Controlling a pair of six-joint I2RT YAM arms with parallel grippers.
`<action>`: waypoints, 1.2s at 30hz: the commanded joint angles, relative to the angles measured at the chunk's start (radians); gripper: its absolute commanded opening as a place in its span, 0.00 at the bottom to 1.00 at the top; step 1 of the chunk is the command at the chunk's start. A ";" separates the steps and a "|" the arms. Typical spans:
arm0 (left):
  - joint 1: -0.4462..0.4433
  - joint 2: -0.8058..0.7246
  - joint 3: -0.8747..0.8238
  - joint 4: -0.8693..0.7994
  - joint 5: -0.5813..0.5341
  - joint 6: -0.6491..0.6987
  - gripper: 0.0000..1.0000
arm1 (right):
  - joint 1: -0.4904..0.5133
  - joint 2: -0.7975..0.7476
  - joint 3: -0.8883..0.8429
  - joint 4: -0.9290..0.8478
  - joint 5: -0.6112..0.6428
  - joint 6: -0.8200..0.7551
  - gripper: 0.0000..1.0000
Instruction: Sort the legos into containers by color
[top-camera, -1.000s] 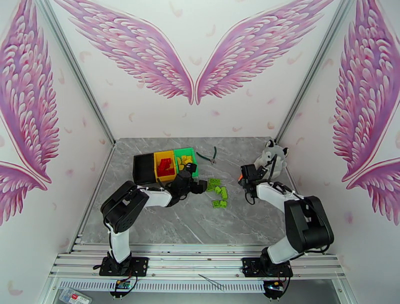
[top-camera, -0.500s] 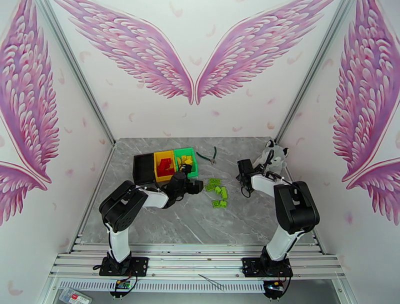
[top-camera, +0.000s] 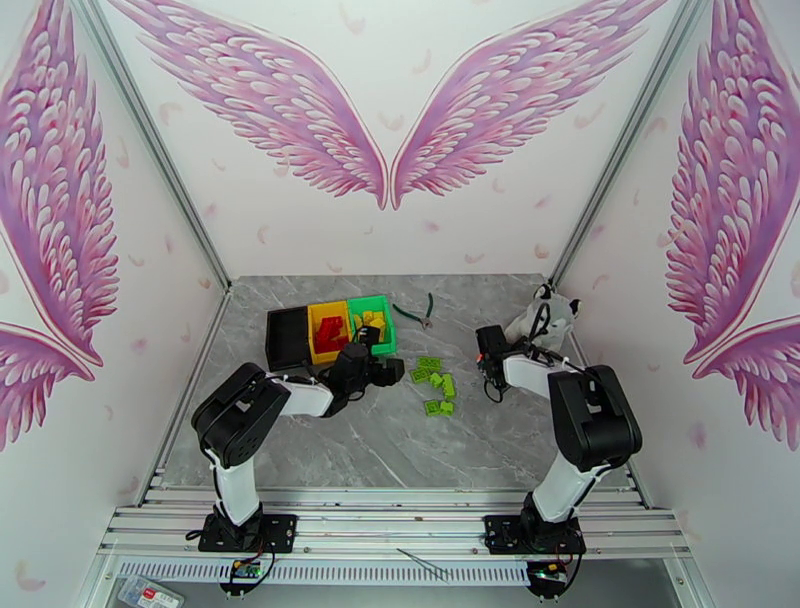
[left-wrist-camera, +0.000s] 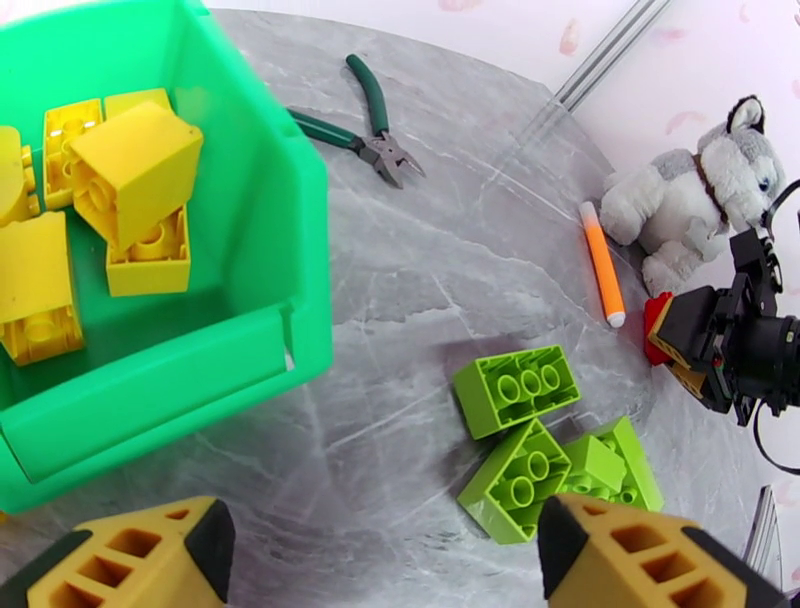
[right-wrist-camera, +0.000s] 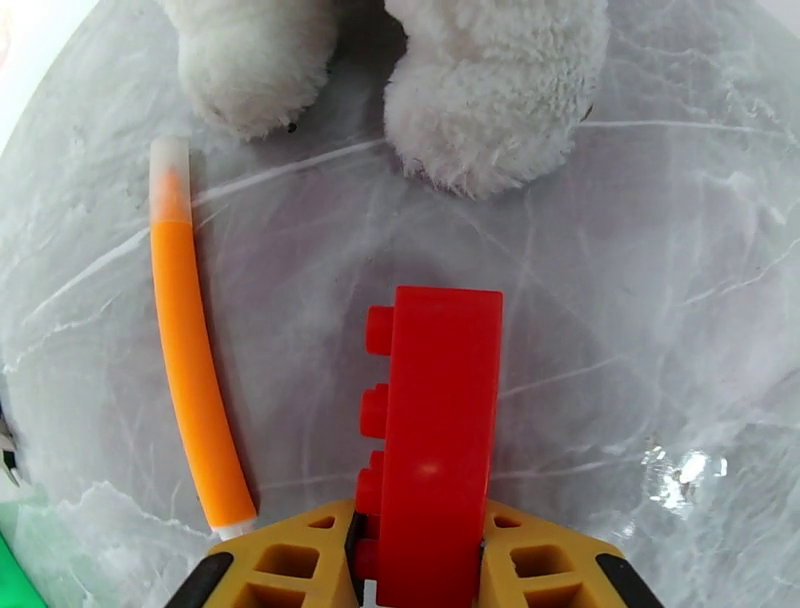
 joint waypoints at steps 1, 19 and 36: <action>0.000 -0.055 -0.023 0.001 -0.005 -0.007 0.85 | 0.002 -0.061 -0.006 0.003 0.021 -0.062 0.25; 0.049 -0.254 -0.131 -0.162 -0.262 -0.012 0.85 | 0.344 -0.097 0.163 0.139 -0.199 -0.489 0.19; 0.146 -0.639 -0.392 -0.352 -0.499 -0.123 0.99 | 0.552 0.455 0.875 0.039 -0.539 -0.580 0.29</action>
